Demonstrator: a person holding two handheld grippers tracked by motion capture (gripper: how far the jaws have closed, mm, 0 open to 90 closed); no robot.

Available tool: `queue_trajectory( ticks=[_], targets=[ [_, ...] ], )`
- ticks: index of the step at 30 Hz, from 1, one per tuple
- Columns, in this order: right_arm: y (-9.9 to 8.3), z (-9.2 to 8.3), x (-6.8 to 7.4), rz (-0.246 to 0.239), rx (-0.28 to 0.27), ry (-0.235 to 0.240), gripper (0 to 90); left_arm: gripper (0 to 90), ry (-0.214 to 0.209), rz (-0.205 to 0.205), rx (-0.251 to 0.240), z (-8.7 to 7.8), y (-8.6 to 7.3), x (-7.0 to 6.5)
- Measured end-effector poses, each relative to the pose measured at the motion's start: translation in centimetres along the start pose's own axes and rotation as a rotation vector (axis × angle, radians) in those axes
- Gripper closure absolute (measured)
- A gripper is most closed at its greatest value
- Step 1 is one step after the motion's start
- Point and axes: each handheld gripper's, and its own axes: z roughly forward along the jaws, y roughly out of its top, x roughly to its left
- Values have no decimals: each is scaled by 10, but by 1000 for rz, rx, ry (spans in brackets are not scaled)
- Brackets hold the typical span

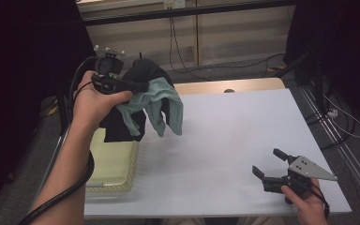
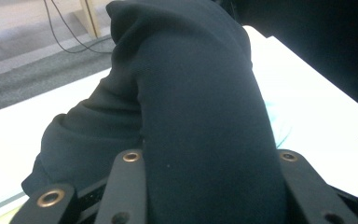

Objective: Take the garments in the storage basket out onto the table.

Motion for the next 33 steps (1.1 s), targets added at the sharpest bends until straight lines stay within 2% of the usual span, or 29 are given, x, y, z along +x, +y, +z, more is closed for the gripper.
queue_trajectory(
  ticks=[18,33],
  targets=[
    [-1,1,0,-8,5,1,29,629,-67,57,35,32,-25,-20],
    [0,2,0,-13,8,6,29,619,-97,95,63,53,-41,-32]
  ],
)
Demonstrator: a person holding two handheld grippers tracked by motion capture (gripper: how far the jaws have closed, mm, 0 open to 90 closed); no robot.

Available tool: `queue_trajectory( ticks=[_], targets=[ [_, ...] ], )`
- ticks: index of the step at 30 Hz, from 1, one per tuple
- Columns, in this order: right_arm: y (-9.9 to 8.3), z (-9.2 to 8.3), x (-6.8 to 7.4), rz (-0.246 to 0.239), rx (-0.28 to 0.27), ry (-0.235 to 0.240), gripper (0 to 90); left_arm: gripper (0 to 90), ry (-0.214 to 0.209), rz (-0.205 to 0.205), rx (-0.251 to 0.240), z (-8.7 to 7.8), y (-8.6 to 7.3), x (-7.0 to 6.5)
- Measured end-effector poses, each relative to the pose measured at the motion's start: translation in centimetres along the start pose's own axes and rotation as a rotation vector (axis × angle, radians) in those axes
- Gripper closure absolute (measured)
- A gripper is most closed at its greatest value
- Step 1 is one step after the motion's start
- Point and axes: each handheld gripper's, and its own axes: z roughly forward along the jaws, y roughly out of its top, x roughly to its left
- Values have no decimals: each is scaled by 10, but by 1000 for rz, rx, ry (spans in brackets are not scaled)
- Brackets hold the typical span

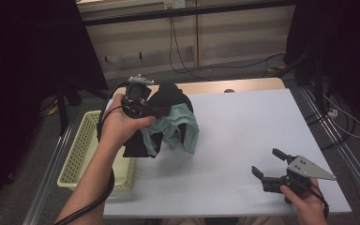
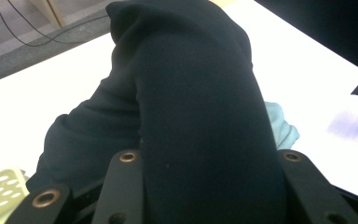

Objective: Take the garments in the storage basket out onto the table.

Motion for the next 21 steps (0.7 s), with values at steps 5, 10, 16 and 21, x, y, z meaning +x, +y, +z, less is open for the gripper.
queue_trajectory(
  ticks=[5,10,16,21],
  targets=[
    [0,0,0,0,-1,0,29,615,-8,12,9,8,-5,-2],
    [0,0,0,1,0,0,29,609,-16,14,-2,15,-11,-2],
    [0,0,0,2,-1,-1,29,596,-34,21,-3,22,-15,-6],
    [0,0,0,-1,0,0,29,587,-46,27,-2,31,-18,-9]
  ],
)
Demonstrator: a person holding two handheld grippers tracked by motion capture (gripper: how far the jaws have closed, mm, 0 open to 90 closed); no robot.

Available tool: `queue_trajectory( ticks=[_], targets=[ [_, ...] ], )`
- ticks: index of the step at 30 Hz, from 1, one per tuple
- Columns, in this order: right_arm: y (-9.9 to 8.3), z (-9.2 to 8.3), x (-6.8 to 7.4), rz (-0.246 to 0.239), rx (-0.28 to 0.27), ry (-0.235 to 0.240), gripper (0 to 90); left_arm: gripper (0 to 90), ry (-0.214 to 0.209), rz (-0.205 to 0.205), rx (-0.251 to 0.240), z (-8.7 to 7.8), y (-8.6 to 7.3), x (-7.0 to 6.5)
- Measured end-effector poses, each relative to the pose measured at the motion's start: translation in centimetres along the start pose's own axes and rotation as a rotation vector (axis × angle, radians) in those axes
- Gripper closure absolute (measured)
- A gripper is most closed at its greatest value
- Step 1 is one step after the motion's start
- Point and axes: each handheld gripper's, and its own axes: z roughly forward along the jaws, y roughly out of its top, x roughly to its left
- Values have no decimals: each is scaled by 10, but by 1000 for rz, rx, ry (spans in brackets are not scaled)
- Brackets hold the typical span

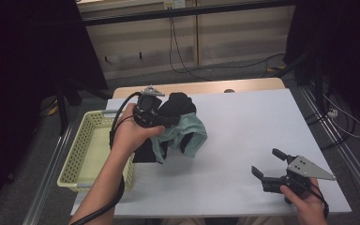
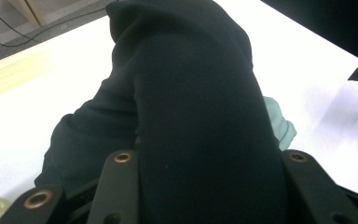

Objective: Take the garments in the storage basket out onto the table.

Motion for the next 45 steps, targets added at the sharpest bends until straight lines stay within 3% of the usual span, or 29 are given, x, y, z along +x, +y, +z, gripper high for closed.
queue_trajectory(
  ticks=[13,25,35,45],
  targets=[
    [0,0,0,-1,2,1,29,544,-18,33,-11,31,-15,-6],
    [0,-1,-1,-3,0,-5,29,497,-53,17,2,58,-32,-4],
    [0,-1,0,-5,1,-2,29,394,-63,40,-6,65,-37,-6],
    [1,-2,-3,3,-6,-11,29,348,-61,42,-2,69,-36,-8]
  ],
)
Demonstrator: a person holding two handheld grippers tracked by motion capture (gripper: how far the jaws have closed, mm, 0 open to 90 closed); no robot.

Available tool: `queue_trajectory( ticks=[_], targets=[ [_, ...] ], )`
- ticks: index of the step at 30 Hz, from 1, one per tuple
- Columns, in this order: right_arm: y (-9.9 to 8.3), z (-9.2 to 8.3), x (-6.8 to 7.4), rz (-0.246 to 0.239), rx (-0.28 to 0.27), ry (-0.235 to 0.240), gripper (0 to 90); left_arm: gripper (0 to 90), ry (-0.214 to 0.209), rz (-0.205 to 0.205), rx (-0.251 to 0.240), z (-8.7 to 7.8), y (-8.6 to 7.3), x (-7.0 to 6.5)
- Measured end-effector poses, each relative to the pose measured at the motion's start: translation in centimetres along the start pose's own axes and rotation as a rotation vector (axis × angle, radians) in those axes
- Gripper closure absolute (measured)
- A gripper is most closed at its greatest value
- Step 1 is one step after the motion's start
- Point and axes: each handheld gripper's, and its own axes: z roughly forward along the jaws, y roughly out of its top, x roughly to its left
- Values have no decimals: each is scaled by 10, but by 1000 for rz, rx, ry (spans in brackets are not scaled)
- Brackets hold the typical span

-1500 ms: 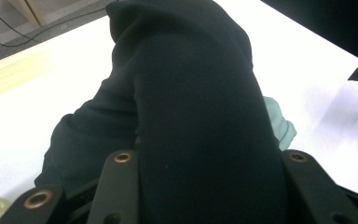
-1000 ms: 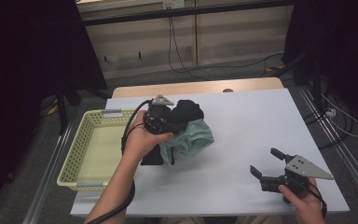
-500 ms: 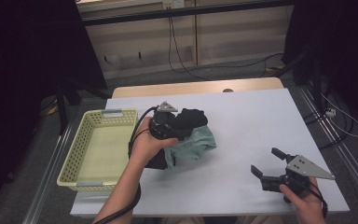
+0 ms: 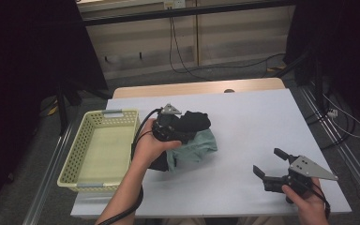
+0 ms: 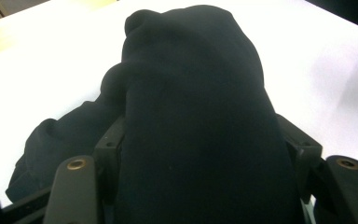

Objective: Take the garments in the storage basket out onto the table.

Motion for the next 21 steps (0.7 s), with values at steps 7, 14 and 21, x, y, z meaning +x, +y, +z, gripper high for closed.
queue_trajectory(
  ticks=[7,14,21],
  targets=[
    [0,1,0,-4,3,3,30,295,-1,6,4,3,-1,0],
    [0,0,-1,0,1,0,30,224,-3,-1,8,7,-3,0],
    [0,0,-2,1,0,0,30,183,-4,-5,16,10,-3,-1]
  ],
)
